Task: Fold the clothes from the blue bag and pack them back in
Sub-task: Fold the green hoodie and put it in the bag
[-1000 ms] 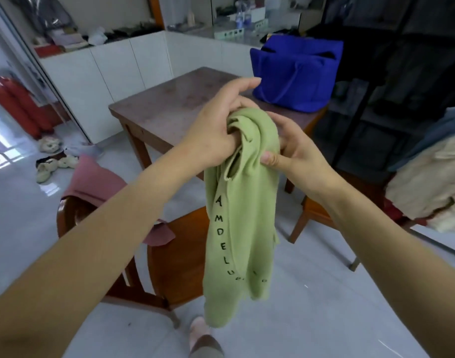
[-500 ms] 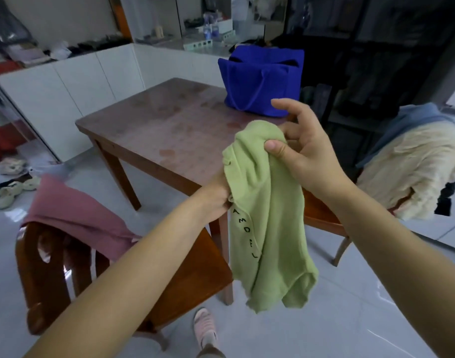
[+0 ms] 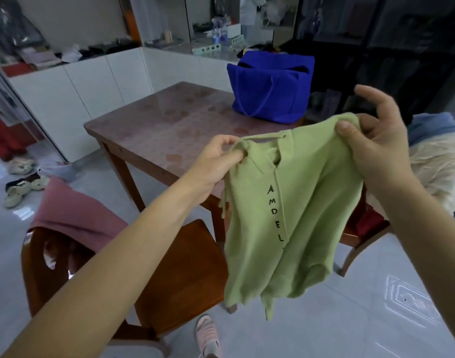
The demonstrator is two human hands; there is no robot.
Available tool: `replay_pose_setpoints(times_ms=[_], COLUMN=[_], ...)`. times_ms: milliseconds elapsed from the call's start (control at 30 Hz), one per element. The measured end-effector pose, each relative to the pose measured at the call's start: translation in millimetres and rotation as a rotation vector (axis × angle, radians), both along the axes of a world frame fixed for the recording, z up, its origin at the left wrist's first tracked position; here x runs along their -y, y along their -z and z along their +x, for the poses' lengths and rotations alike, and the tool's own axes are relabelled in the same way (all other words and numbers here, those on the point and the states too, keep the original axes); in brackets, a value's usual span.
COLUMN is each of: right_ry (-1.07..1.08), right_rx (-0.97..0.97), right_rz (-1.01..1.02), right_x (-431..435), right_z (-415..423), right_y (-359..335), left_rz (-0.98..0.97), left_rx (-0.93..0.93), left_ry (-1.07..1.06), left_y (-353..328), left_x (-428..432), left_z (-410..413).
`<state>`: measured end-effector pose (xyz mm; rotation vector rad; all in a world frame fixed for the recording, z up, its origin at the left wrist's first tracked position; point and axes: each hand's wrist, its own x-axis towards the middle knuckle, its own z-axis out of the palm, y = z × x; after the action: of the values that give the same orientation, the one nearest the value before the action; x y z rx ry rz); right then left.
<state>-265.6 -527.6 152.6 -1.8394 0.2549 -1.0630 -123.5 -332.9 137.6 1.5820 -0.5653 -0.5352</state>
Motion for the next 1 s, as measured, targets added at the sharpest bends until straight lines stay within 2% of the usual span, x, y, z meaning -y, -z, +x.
replay_pose_setpoints(times_ms=[133, 233, 300, 433, 500, 600, 733, 800, 1000], right_ry=[0.064, 0.112, 0.164, 0.217, 0.22, 0.191, 0.123, 0.083, 0.034], right_rx=[-0.035, -0.096, -0.175, -0.332, -0.357, -0.338, -0.282, -0.261, -0.15], right_rz=[-0.053, -0.149, -0.276, -0.571, -0.635, -0.577, -0.389, -0.361, -0.424], right_x=[13.6, 26.6, 34.4, 47.3, 54.2, 64.1, 79.0, 87.3, 115.2], right_z=[-2.5, 0.5, 3.8, 12.9, 21.0, 43.2, 86.9, 115.4, 216.6], right_y=[4.2, 2.7, 0.2, -6.9, -10.2, -18.7, -33.1, -39.7, -85.2], left_rz=[-0.091, 0.049, 0.128, 0.31, 0.362, 0.342, 0.208, 0.157, 0.083], left_rx=[0.027, 0.22, 0.286, 0.553, 0.617, 0.613, 0.608, 0.628, 0.877], left_ry=[0.003, 0.075, 0.105, 0.063, 0.079, 0.062, -0.007, -0.046, -0.204], left_y=[4.5, 4.9, -0.5, -20.5, -29.7, -38.8, -51.6, -61.0, -103.0], left_x=[-21.1, -34.9, -39.6, -42.7, -43.0, -40.1, -31.2, -21.9, 14.3], left_z=[19.8, 36.4, 46.2, 62.1, 68.4, 85.7, 132.8, 163.1, 259.1])
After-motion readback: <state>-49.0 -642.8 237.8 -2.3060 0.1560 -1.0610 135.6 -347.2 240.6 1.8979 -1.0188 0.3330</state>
